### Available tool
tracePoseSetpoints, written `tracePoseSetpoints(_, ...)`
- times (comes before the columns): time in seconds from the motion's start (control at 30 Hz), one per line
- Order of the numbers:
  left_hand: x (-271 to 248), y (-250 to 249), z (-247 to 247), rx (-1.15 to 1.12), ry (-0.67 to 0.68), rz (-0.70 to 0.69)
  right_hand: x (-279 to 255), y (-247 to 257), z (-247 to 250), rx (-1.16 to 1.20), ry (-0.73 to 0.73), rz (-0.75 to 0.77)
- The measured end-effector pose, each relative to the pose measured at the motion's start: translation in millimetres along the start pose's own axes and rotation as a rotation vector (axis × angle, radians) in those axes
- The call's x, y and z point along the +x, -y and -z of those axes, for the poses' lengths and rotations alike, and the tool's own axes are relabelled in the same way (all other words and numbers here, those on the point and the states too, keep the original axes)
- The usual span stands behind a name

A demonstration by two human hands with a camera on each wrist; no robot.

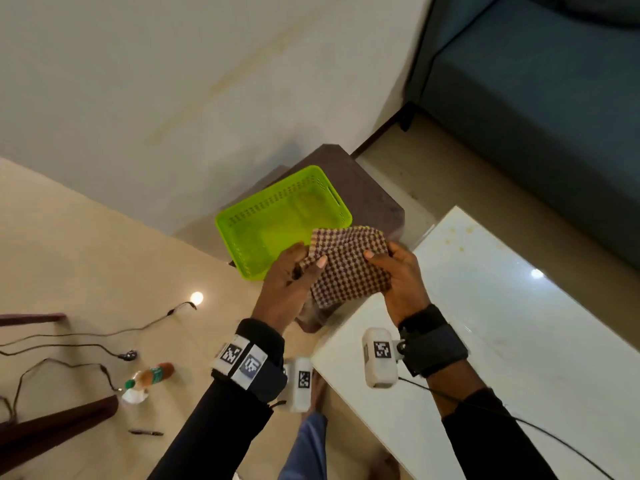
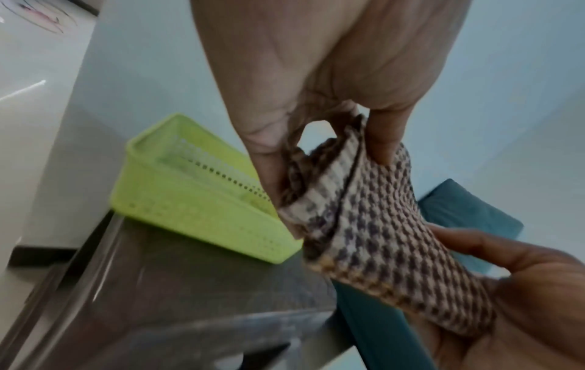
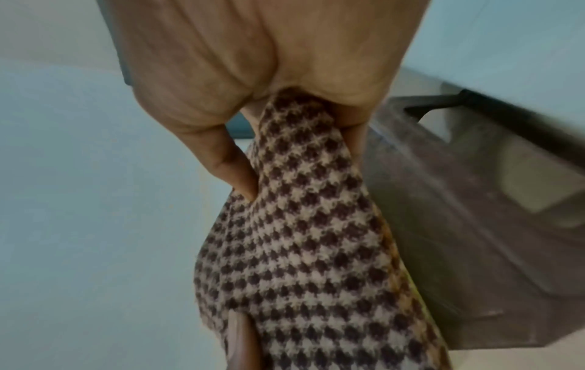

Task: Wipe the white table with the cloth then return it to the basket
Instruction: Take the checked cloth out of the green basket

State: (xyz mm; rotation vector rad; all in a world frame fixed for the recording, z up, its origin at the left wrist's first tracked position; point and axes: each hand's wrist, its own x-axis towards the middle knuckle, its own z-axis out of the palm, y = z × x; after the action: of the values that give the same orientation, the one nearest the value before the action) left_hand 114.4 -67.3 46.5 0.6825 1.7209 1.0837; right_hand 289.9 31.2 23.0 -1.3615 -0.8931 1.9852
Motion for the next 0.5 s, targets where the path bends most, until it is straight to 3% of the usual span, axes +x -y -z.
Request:
tracePoseSetpoints(0.1,-51,45,-38,-0.189,0.16,0.125,-43,-46,59,-0.071,-0.022,-0.032)
tracePoseSetpoints(0.27,-119,165,-103,-0.232,0.182,0.359,-104,-160,142,-0.245,-0.123,-0.159)
tracePoseSetpoints(0.4,-149,238,-129,-0.254,0.086,0.485,-133,-226,181,-0.264,-0.176,-0.227)
tracePoseSetpoints(0.5,-152,246,-135,-0.161,-0.029,0.473,-130,-247,189,-0.279,-0.17,-0.19)
